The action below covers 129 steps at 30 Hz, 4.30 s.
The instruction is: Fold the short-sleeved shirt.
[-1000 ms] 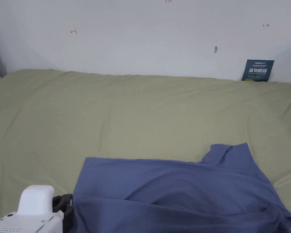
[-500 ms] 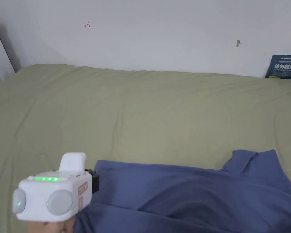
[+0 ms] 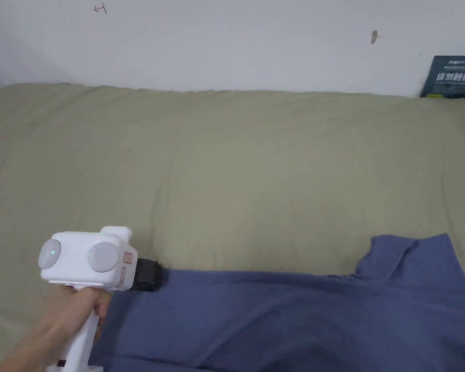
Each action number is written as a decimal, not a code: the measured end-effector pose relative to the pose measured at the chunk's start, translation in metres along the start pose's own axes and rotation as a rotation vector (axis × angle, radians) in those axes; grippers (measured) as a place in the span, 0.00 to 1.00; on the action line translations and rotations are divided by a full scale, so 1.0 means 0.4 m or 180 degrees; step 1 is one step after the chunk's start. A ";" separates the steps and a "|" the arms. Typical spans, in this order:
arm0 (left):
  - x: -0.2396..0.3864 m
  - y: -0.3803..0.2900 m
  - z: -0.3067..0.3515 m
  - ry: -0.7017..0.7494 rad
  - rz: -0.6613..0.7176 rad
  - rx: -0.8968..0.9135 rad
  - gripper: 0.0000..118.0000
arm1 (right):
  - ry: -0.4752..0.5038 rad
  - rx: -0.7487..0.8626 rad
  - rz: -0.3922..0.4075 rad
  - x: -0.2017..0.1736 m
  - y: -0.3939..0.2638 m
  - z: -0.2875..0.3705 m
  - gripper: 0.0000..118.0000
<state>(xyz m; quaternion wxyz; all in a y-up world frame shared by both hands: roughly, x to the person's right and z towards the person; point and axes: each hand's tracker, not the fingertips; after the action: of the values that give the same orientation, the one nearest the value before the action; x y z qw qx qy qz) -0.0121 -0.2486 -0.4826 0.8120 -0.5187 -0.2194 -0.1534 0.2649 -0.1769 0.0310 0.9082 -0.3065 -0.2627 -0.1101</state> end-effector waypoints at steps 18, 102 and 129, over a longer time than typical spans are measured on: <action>0.025 -0.026 0.077 -0.0187 0.0067 0.0173 0.00 | -0.0336 -0.0545 0.0069 0.209 0.227 -0.260 0.04; -0.018 -0.717 0.720 -0.0286 0.0231 0.1946 0.00 | -0.0234 0.0834 -0.0057 -0.105 -0.077 0.397 0.01; -0.331 -0.513 0.214 -0.2682 0.1273 -0.0132 0.98 | -0.0411 0.0811 0.0051 -0.210 -0.085 0.410 0.01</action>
<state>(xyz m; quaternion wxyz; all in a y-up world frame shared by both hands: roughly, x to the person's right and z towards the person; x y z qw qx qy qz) -0.2401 -0.2530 -0.3607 0.6552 -0.5840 -0.4227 0.2258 0.1150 -0.0997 0.1127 0.9218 -0.1972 -0.3301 -0.0486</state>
